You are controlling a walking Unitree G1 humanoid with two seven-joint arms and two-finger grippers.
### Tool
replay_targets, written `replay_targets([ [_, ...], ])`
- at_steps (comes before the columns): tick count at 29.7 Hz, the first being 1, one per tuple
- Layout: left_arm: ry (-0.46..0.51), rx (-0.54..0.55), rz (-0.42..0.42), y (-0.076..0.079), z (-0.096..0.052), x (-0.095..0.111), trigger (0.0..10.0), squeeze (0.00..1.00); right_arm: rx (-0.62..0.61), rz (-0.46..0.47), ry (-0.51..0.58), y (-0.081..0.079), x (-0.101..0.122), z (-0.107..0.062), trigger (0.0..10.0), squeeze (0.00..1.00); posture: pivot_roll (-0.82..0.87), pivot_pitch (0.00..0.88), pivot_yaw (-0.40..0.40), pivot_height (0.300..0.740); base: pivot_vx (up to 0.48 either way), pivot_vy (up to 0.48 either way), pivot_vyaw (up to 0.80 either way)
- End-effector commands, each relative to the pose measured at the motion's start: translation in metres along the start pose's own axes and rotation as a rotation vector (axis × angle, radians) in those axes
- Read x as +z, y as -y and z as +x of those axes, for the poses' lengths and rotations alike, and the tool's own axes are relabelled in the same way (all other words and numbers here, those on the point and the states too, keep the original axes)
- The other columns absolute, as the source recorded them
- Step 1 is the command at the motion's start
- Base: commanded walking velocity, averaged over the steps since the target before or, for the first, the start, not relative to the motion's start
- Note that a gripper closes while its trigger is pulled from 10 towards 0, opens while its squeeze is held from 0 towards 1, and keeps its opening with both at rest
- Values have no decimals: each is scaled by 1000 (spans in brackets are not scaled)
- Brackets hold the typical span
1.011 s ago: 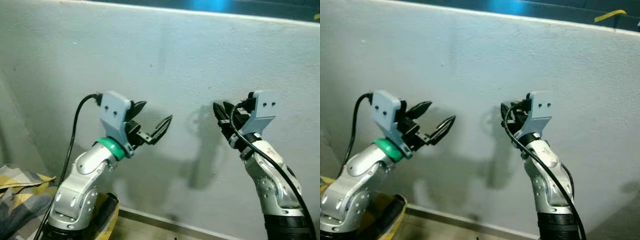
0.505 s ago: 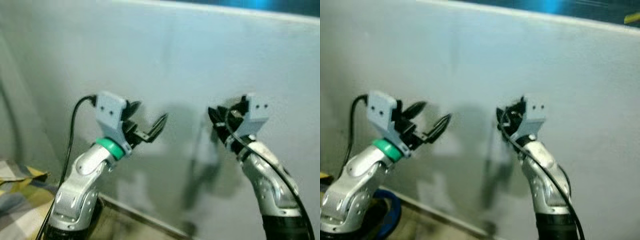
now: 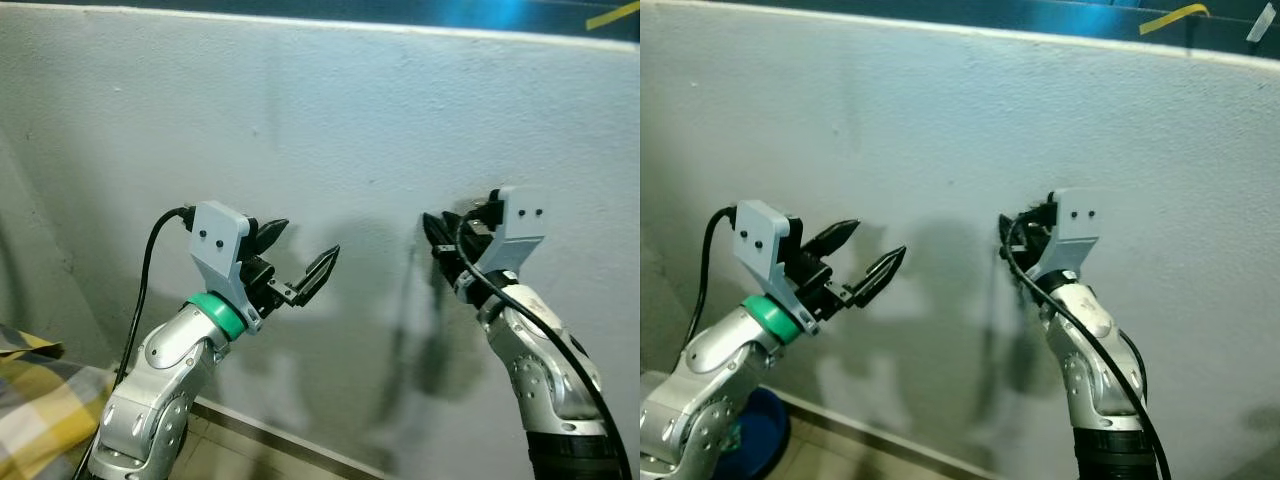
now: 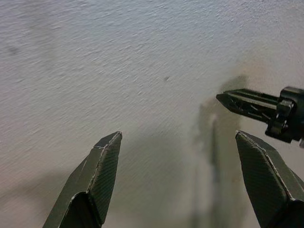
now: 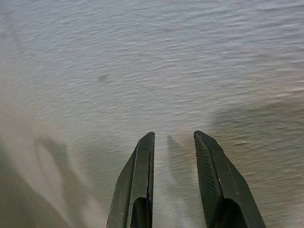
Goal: Clothes washing
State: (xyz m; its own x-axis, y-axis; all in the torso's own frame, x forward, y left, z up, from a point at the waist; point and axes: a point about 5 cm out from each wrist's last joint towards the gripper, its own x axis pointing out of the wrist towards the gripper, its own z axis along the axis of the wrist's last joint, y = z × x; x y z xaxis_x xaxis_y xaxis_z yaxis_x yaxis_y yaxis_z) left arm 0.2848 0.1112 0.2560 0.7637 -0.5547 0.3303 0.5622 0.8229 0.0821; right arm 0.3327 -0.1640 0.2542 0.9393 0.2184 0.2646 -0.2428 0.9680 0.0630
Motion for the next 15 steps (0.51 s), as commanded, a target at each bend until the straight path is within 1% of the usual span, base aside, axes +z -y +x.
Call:
replay_targets([
  [1, -66, 21, 41, -6, -10, -10, 10000, 0, 49, 10, -28, -10, -5, -2, 10000, 0, 78, 16, -8, 740, 0, 0, 0],
  [2, -83, -1, 39, -6, -15, -12, 10000, 0, 100, 21, -57, -14, -7, -3, 10000, 0, 78, 15, -9, 740, 0, 0, 0],
  [3, -83, -1, 39, -6, -15, -12, 10000, 0, 100, 21, -57, -14, -7, -3, 10000, 0, 78, 15, -9, 740, 0, 0, 0],
  [4, -104, -32, 27, -5, -20, -16, 10000, 0, 161, 36, -99, -18, -12, -6, 10000, 0, 77, 16, -11, 740, 0, 0, 0],
  [5, -104, -32, 27, -5, -20, -16, 10000, 0, 161, 36, -99, -18, -12, -6, 10000, 0, 77, 16, -11, 740, 0, 0, 0],
  [6, -143, -88, 22, -2, -26, -21, 10000, 0, 270, 24, -180, -23, -20, -14, 10000, 0, 77, 14, -11, 740, 0, 0, 0],
  [7, -176, -148, 10, 2, -33, -27, 10000, 0, 403, -37, -309, -26, -34, -27, 10000, 0, 75, 13, -12, 740, 0, 0, 0],
  [8, -176, -148, 10, 2, -33, -27, 10000, 0, 403, -37, -309, -26, -34, -27, 10000, 0, 75, 13, -12, 740, 0, 0, 0],
  [9, -196, -185, 3, 5, -37, -30, 10000, 0, 486, -76, -403, -27, -44, -38, 10000, 0, 75, 12, -12, 740, 0, 0, 0],
  [10, -241, -241, -6, 10, -41, -38, 10000, 0, 519, -165, -606, -18, -67, -55, 10000, 0, 76, 12, -12, 740, 0, 0, 0],
  [12, -241, -241, -6, 10, -41, -38, 10000, 0, 519, -165, -606, -18, -67, -55, 10000, 0, 76, 12, -12, 740, 0, 0, 0],
  [13, -250, -268, -21, 15, -40, -42, 10000, 0, 525, -219, -679, -14, -75, -62, 10000, 0, 75, 7, -14, 740, 0, 0, 0],
  [14, -261, -298, -47, 20, -39, -48, 10000, 0, 564, -291, -761, -11, -84, -72, 10000, 0, 73, 3, -12, 740, 0, 0, 0],
  [15, -261, -298, -47, 20, -39, -48, 10000, 0, 564, -291, -761, -11, -84, -72, 10000, 0, 73, 3, -12, 740, 0, 0, 0],
])
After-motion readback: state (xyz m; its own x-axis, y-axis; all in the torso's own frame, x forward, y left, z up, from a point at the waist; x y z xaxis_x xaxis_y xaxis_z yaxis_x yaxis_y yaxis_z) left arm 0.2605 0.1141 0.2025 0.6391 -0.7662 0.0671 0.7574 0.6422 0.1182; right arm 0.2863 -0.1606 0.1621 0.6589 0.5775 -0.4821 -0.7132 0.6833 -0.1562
